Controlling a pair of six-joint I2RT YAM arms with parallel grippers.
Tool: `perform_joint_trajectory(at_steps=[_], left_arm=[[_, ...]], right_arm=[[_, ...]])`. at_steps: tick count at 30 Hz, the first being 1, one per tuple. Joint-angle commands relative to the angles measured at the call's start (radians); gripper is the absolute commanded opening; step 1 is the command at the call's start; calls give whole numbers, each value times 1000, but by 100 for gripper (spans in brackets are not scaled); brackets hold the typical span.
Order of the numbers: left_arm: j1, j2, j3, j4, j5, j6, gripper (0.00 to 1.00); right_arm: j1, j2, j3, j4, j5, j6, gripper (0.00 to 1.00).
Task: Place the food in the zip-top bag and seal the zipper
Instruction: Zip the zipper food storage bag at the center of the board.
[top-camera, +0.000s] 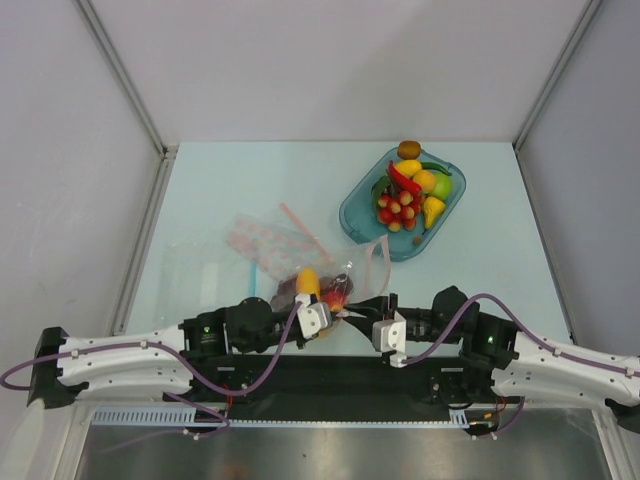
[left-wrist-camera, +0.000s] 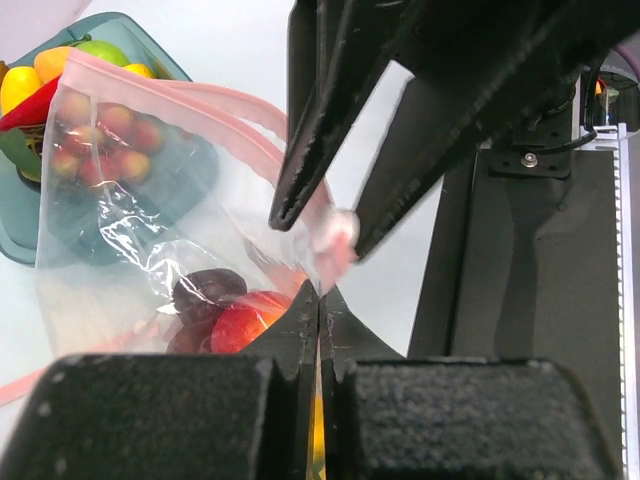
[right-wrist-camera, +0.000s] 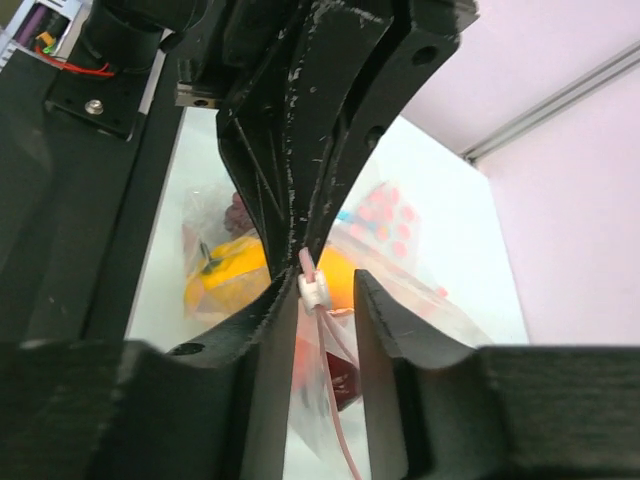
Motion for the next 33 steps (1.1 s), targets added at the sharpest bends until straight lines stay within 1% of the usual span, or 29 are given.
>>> perform_joint_trajectory(at_steps=[1,3,4,7,13,15,16,17,19,20,23,24,26,28,29,31,32,33], left_arm=[[-4,-12,46,39,27,8,0],[-4,-14,46,39,20,12,0],[-4,-15,45,39,19,12,0],[-4,-21,43,42,17,15,0],[-4,-31,35,50,17,18,1],[-4,-29,35,50,14,18,4],[-4,-25,37,48,14,18,8],[-4,-23,38,47,17,18,18],[-4,-18,38,42,25,22,25],[-4,-14,40,41,30,24,31],[-4,-3,41,42,37,31,38],[-4,-1,41,44,37,33,38],[-4,0,41,48,39,36,36],[-4,-1,41,63,43,42,31],[-4,-4,40,68,48,45,21],[-4,-12,40,68,59,51,3],[-4,-15,41,65,59,51,0],[-6,-29,38,65,62,51,0]], right_arm=[[7,-30,8,39,44,-9,28],[5,-37,6,39,45,-11,22],[5,-36,8,37,45,-9,14],[7,-30,15,27,42,-11,0],[5,-34,17,19,19,-12,0],[5,-34,17,16,13,-9,0],[7,-33,18,17,11,-9,0],[7,-30,18,17,11,-9,0],[5,-28,20,20,13,-8,0],[5,-25,20,20,8,-5,0],[5,-22,21,19,-13,-5,0],[5,-22,21,20,-15,-5,0],[5,-22,21,19,-21,-5,0],[5,-16,21,20,-25,-5,0],[5,-14,21,19,-30,-6,0],[5,-7,29,16,-30,-6,0],[5,-4,31,11,-30,-3,0],[5,-4,32,10,-28,-3,0]])
